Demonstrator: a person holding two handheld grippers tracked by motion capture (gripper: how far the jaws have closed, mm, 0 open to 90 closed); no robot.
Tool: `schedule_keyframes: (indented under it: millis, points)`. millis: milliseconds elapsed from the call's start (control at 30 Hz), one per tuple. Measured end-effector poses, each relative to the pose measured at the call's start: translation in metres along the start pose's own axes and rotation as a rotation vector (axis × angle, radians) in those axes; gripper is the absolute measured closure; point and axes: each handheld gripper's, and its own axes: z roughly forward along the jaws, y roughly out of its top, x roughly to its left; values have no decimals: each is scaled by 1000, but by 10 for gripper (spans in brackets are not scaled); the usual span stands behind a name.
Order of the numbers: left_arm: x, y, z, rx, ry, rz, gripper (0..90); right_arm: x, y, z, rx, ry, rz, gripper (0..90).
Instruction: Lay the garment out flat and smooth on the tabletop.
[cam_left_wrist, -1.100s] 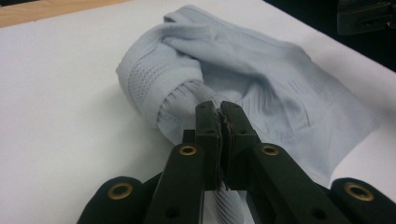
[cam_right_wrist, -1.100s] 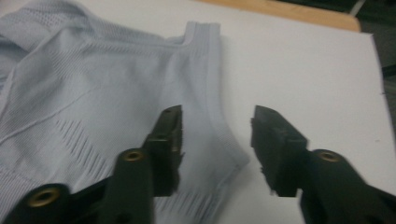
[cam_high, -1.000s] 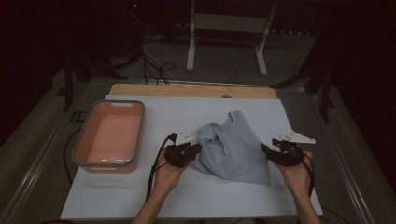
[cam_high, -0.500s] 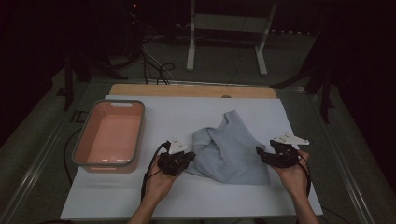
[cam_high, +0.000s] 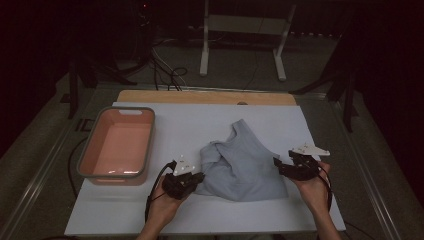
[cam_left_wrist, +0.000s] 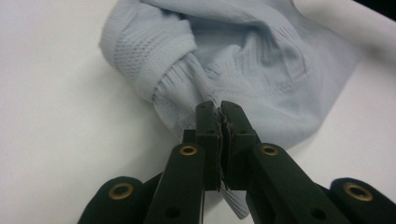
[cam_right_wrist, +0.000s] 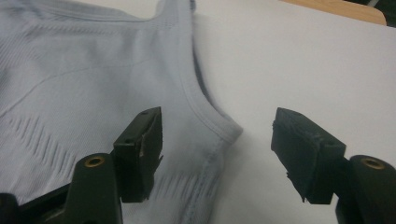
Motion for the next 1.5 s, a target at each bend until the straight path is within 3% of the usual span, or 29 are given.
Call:
schedule_keyframes:
  millis: [100, 233, 333, 433, 667, 800, 967, 1133, 1267, 1500]
  points:
    - [-4, 0, -1, 5, 21, 20, 864, 0, 0, 0, -2, 6, -8, 340]
    - [5, 5, -3, -37, 18, -16, 675, 1, 1, -1, -9, 9, -4, 340]
    - [11, 9, -3, -58, 51, -35, 575, 1, 1, -1, -13, 8, -4, 339]
    - [18, 11, 2, -48, 87, -47, 564, 2, 1, -1, -14, 8, -8, 338]
    - [24, 9, 22, 8, 122, -60, 537, 3, 1, -2, -18, 12, -3, 336]
    - [30, 11, 30, 23, 137, -76, 544, 4, 1, -2, -18, 17, -9, 336]
    - [32, 15, 40, 38, 155, -64, 558, 6, 2, -2, -22, 18, -12, 336]
    - [34, 21, 44, 27, 150, -56, 724, 8, 2, -3, -25, 24, -18, 336]
    - [36, 26, 45, 22, 146, -57, 803, 12, 3, -3, -29, 34, -26, 336]
    - [40, 35, 47, 0, 152, -68, 835, 35, 4, 0, -30, 105, -52, 336]
